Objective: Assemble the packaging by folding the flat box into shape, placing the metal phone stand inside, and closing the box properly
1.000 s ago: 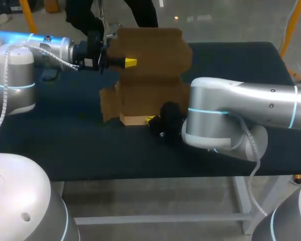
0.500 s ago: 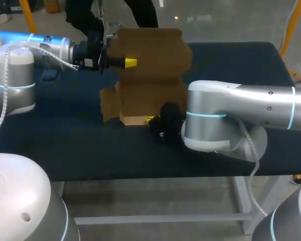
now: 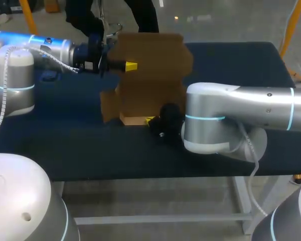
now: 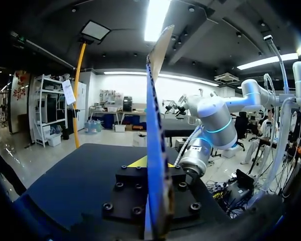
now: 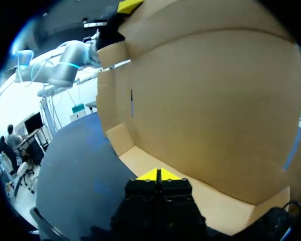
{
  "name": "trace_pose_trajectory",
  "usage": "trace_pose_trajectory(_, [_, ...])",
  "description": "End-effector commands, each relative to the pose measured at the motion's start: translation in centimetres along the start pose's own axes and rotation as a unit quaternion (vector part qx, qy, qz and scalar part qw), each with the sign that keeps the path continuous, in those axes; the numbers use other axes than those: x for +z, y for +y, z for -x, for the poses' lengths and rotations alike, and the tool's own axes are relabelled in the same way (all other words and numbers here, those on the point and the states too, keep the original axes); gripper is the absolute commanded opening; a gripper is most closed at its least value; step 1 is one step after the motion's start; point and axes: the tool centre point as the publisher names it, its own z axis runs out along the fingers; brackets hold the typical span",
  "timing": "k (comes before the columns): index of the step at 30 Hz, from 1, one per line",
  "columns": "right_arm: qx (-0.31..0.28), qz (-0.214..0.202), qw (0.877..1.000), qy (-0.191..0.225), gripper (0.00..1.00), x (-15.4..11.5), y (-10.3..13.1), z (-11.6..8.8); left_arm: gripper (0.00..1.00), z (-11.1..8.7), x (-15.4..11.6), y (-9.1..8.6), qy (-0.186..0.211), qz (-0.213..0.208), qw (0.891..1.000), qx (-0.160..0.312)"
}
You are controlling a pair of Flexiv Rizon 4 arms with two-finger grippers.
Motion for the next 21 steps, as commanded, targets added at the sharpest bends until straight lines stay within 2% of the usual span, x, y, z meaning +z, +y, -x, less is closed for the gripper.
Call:
trace_pose_trajectory(1, [0.0,-0.001,1.0,-0.001,0.0,0.5,-0.4,0.0,0.0,-1.2,0.0,0.1,-0.006,0.002,1.0,0.002])
trace_pose_trajectory(21, [0.0,-0.001,1.0,-0.001,0.0,0.5,-0.4,0.0,0.0,-4.4,1.1,1.6,0.008,0.013,1.0,0.018])
